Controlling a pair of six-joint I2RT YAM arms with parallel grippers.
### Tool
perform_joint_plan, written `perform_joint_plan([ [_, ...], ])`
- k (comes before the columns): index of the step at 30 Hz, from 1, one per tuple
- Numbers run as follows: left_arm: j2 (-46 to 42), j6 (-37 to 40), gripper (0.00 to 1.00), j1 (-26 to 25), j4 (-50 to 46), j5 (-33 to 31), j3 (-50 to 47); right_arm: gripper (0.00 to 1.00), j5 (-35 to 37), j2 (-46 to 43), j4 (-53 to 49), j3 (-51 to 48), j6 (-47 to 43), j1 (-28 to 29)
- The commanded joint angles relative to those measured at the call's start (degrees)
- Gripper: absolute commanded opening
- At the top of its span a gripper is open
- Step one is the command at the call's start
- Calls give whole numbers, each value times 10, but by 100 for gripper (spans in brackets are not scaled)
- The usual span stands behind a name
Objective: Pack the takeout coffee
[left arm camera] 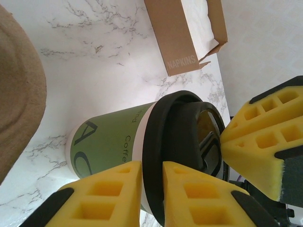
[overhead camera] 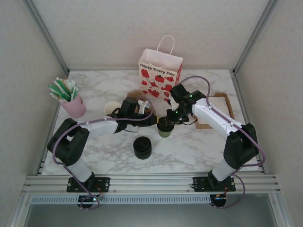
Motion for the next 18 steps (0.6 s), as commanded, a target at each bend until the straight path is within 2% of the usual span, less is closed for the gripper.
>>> perform_joint_plan([
  [1,27,-6,18,-22,-32,-10,-23,17,21,33,6,-28,7,3],
  [18,-6,-15,19,-32,-42,-22,-16,17,20,32,7,-12,1,1],
])
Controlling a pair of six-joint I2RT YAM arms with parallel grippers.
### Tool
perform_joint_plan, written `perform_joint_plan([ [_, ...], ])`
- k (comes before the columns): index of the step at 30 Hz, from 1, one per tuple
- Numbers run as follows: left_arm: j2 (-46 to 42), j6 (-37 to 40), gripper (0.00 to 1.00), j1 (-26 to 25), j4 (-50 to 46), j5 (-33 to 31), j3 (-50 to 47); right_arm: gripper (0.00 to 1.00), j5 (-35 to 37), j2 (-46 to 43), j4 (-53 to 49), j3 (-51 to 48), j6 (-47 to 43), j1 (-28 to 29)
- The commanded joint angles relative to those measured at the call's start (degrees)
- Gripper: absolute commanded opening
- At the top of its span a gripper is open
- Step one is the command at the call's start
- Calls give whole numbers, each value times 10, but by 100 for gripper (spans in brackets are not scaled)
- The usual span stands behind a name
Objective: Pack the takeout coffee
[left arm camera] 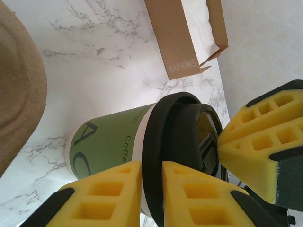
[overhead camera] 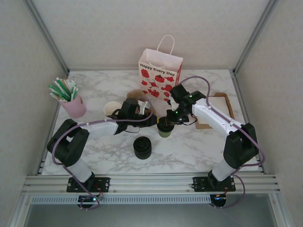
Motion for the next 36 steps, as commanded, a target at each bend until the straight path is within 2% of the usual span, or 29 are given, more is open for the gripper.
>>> perform_joint_plan([
  [1,-1,2,19,-24,-59,-1,-5,18,21,32,4,-8,1,2],
  [8,-22,1,24,-32,-75,-7,-3,18,26,46,11,-9,-6,-2],
  [18,-59,5,40,-35,-107,-20,1,22,27,50,-8,39,-23,-3],
  [24,-75,8,47,-35,-123,-30,4,25,25,20,-20,44,-17,-2],
  [32,-89,21,49,-25,-145,-35,23,29,10,-29,-13,14,-4,-2],
  [36,-78,31,48,-8,-151,-27,31,25,-7,-43,5,-10,7,1],
])
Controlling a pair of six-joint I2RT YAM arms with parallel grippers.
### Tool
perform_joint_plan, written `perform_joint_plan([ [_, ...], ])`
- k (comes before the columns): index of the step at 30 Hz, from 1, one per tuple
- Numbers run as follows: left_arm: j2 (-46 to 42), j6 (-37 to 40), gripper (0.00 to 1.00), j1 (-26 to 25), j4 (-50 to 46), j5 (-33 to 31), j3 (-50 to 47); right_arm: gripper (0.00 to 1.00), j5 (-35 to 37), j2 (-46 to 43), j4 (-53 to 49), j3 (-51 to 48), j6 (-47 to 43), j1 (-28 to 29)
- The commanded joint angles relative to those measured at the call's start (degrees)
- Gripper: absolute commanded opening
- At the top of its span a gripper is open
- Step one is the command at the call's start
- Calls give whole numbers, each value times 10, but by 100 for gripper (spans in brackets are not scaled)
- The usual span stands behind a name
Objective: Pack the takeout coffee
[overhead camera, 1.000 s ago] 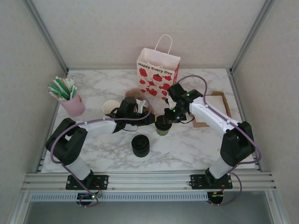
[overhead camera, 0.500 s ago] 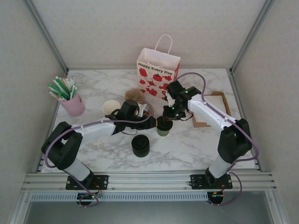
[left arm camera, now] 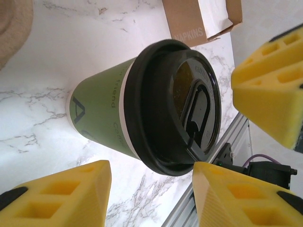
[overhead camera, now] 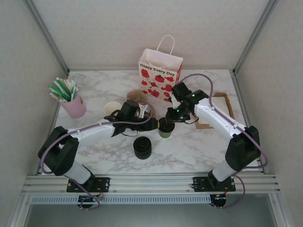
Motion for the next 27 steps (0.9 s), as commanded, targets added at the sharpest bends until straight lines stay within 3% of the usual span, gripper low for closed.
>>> perform_joint_plan([
  [1,-1,22,46,18,-13,8,25,21,-28,-19,17,-25,15,3],
  [4,15,30,42,26,-14,16,40,12,-35,-19,27,-36,20,7],
  [11,64,48,36,27,-22,25,71,7,-33,-1,30,-43,22,9],
  [18,87,47,25,26,-7,28,57,7,-9,20,19,-41,18,9],
  [27,72,31,20,12,17,28,17,7,9,44,18,-30,14,7],
])
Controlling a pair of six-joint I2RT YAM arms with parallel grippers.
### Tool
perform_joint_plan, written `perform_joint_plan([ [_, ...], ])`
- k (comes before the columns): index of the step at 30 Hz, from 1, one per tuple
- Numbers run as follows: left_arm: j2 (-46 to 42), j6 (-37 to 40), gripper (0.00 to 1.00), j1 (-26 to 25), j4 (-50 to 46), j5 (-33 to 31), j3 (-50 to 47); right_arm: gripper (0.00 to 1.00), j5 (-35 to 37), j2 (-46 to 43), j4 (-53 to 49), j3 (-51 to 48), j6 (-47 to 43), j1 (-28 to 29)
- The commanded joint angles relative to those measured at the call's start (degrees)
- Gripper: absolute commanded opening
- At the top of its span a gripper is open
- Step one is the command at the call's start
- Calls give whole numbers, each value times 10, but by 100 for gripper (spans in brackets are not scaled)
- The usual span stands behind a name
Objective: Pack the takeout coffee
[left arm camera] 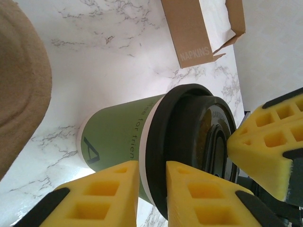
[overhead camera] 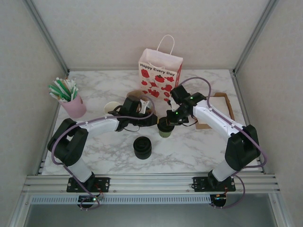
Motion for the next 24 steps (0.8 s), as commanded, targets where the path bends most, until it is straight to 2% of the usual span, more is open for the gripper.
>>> perform_joint_plan([
  [1,-7,-6,20,-12,-11,-3,-27,7,29,33,-9,-2,-5,2],
  [5,-20,-19,21,-21,0,-5,-40,7,33,41,-11,9,-11,-2],
  [13,-55,-35,31,-35,0,-19,-41,9,29,48,-19,39,-24,-7],
  [24,-53,-37,38,-36,-7,-34,-28,16,15,7,-34,46,-23,-7],
])
